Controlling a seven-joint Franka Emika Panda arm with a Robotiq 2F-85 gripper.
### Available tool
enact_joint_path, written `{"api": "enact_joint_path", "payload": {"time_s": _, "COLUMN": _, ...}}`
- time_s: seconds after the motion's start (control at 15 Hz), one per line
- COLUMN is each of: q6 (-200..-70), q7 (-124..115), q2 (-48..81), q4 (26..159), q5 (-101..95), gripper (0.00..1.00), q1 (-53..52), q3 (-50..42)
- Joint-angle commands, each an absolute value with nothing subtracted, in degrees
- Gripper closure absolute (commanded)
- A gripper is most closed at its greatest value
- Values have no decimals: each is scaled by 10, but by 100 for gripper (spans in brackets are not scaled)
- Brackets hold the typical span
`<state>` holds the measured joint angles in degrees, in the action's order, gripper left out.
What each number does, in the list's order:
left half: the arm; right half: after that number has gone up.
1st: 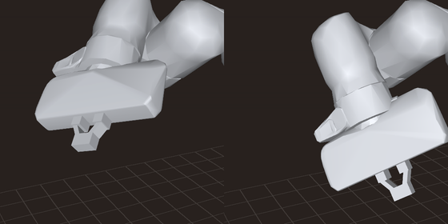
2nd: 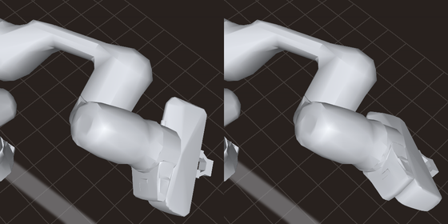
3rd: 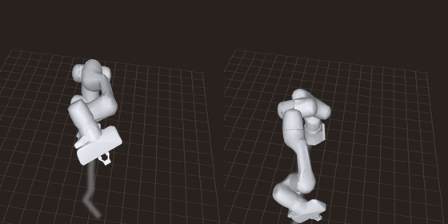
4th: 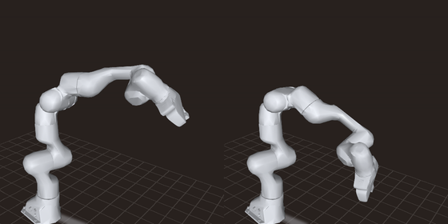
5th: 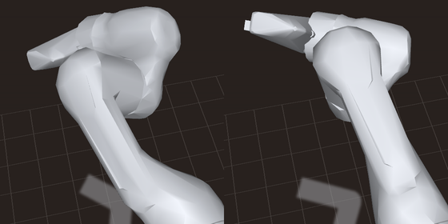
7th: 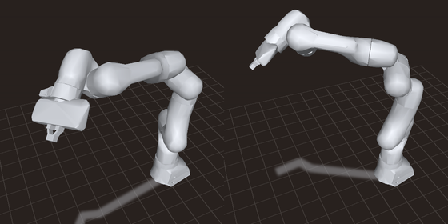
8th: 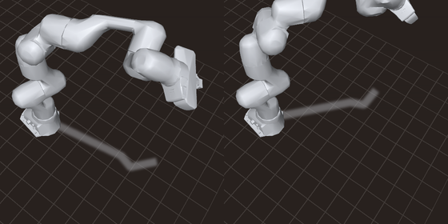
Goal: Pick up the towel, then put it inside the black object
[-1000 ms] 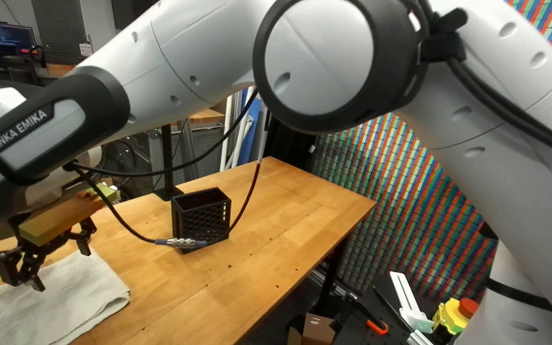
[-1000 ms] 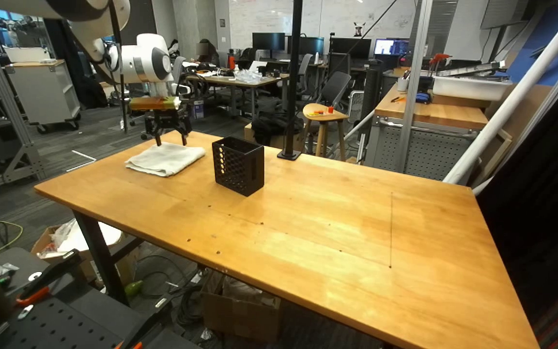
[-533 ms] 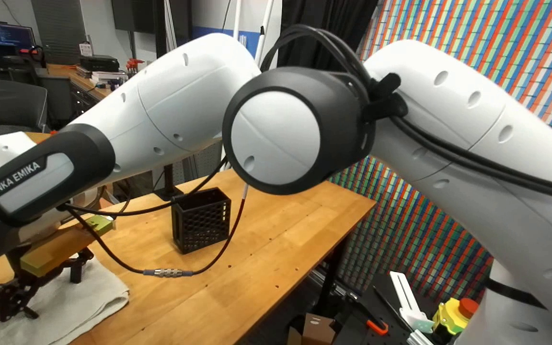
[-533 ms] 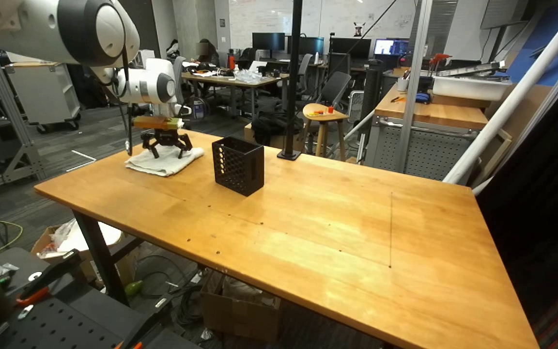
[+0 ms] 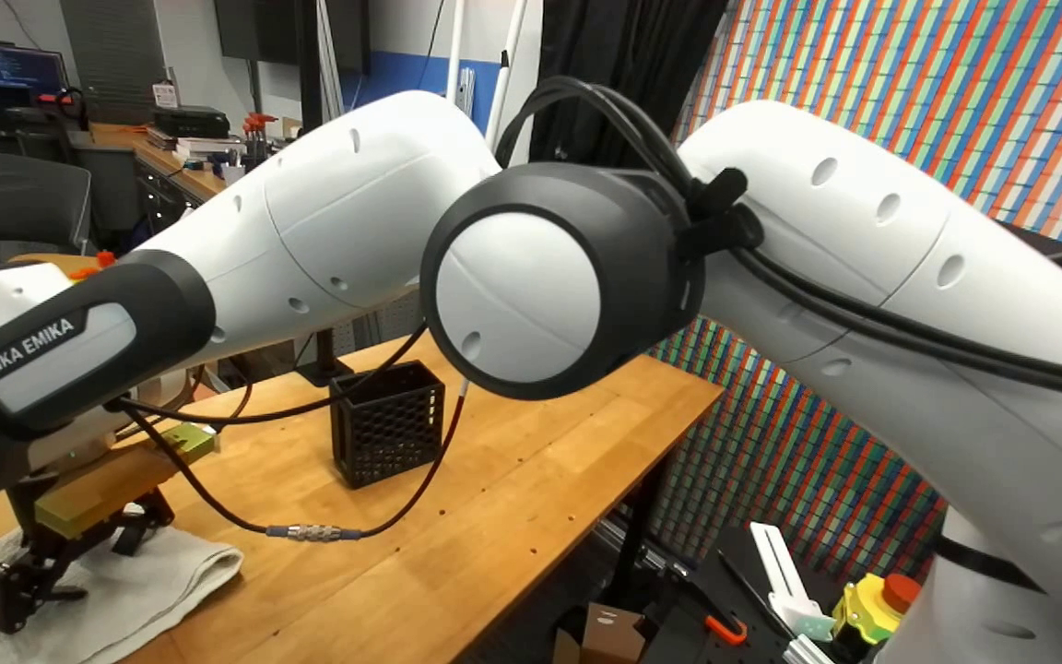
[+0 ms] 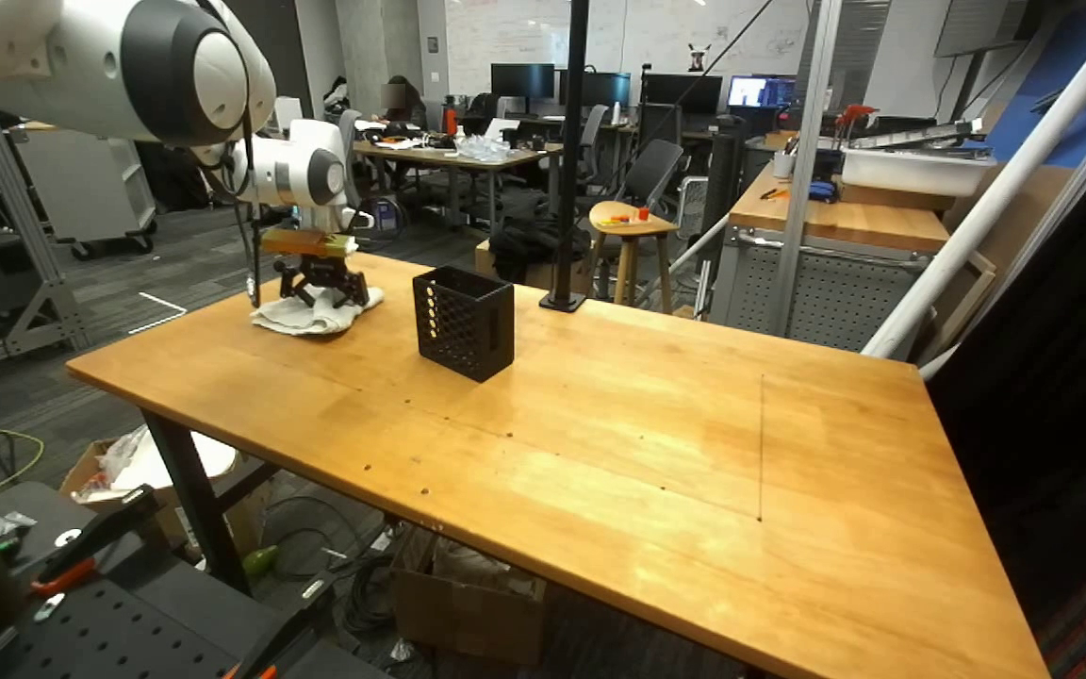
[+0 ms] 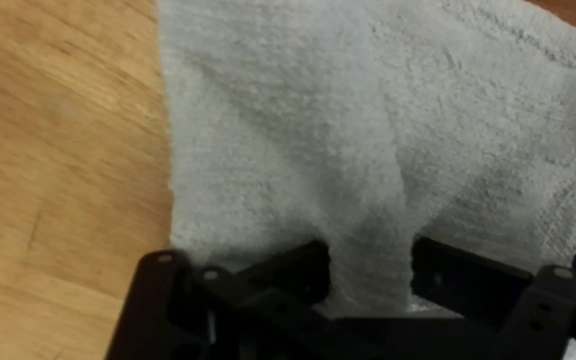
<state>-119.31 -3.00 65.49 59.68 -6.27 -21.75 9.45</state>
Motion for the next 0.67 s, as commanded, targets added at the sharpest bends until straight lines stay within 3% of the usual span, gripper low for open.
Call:
{"api": "enact_joint_path", "payload": {"time_s": 0.0, "q6": -1171, "q7": -22, "q2": 667, "q4": 568, "q5": -62, "gripper": 80, "q1": -218, "q3": 97}}
{"api": "enact_joint_path", "payload": {"time_s": 0.07, "q6": -1167, "q7": -23, "q2": 663, "q4": 568, "q5": -63, "gripper": 87, "q1": -218, "q3": 95}}
{"api": "enact_joint_path", "payload": {"time_s": 0.27, "q6": -1145, "q7": -28, "q2": 645, "q4": 574, "q5": -69, "gripper": 93, "q1": -219, "q3": 89}}
{"api": "enact_joint_path", "payload": {"time_s": 0.6, "q6": -1116, "q7": -36, "q2": 595, "q4": 605, "q5": -77, "gripper": 87, "q1": -214, "q3": 73}}
